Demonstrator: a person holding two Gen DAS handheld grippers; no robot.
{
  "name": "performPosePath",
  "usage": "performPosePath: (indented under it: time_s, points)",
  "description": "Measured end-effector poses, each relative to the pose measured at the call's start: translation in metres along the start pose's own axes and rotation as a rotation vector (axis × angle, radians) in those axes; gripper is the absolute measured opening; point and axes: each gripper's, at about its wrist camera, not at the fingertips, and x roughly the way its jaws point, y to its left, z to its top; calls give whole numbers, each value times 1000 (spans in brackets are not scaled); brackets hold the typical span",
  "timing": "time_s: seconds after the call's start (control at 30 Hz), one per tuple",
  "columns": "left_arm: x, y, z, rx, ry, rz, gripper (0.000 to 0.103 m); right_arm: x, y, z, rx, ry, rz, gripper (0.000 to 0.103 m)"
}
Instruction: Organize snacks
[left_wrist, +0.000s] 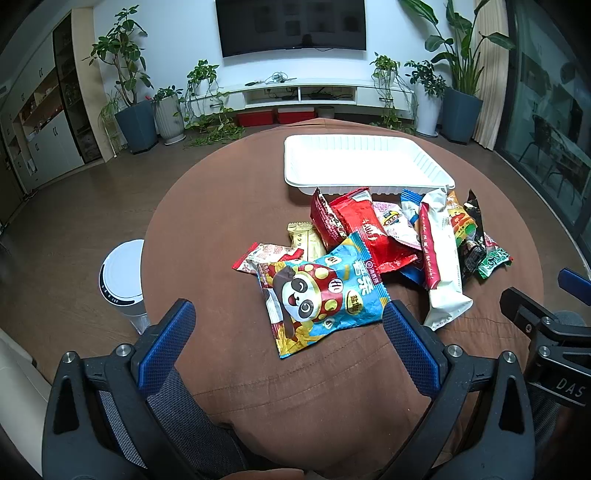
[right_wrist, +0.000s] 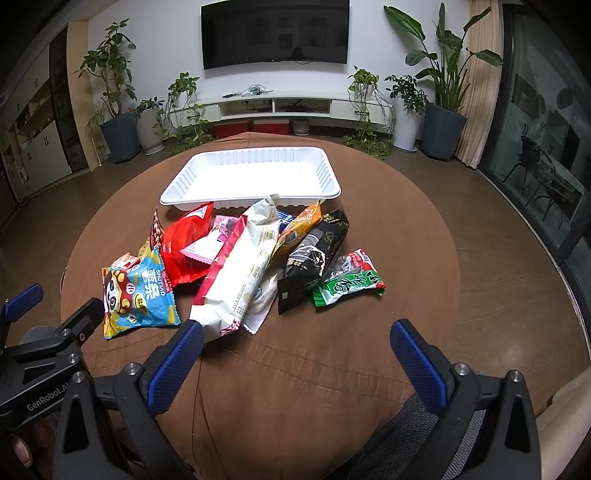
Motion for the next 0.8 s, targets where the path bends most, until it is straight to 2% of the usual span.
performPosePath:
  time_s: [0.8]
  points:
    - [1, -1, -1, 2, 2, 1, 103, 0, 0, 0, 0, 2, 0, 103]
